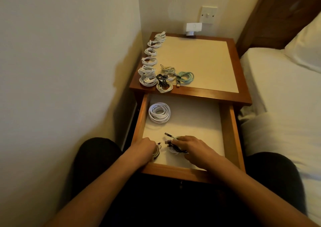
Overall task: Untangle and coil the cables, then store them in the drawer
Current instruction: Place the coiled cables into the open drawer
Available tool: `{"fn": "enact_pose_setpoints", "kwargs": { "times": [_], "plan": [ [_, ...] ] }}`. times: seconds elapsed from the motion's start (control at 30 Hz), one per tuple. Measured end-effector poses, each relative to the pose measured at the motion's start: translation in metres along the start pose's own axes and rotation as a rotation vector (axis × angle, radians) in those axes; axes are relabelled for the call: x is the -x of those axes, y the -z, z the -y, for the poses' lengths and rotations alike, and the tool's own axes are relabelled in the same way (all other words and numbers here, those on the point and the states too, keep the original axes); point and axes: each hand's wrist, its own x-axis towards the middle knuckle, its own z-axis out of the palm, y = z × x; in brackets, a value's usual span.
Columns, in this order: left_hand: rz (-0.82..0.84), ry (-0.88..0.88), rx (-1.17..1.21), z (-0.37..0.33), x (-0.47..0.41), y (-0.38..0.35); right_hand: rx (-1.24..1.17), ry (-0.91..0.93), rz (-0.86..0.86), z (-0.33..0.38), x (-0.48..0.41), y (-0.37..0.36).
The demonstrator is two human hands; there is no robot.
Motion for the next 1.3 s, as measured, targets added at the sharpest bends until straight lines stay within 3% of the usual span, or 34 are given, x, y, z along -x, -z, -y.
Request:
{"fn": "enact_pose_setpoints", "kwargs": {
  "times": [0.1,0.2,0.3,0.4,0.53,0.9,1.1,1.2,1.3],
  "plan": [
    [-0.042,-0.009,0.018,0.001,0.0,-0.001,-0.059,-0.015,0.118,-0.006,0.007,0.009],
    [-0.163,-0.024,0.074,0.002,0.0,-0.003,-0.218,-0.058,0.056,-0.004,0.012,0.015],
    [-0.298,-0.056,0.082,-0.001,-0.002,-0.004,-0.301,-0.243,-0.055,-0.003,0.012,0.014],
    [-0.254,-0.047,0.003,-0.005,-0.007,-0.008,-0.258,-0.404,0.087,-0.001,0.007,0.005],
    [-0.229,-0.003,0.006,-0.011,-0.02,-0.012,-0.186,-0.392,0.07,0.005,-0.004,-0.01],
    [-0.397,0.176,0.223,-0.005,-0.045,-0.007,-0.227,-0.266,-0.04,0.001,-0.037,-0.003],
    [-0.372,0.114,0.294,0.004,-0.043,0.02,-0.272,-0.236,-0.032,-0.007,-0.042,0.0],
    [-0.26,0.073,0.323,0.01,-0.049,0.044,-0.398,-0.339,-0.024,-0.011,-0.036,0.001],
    [-0.384,0.005,0.228,0.009,-0.066,0.06,-0.524,-0.54,-0.083,-0.014,-0.041,-0.003]
  ]
}}
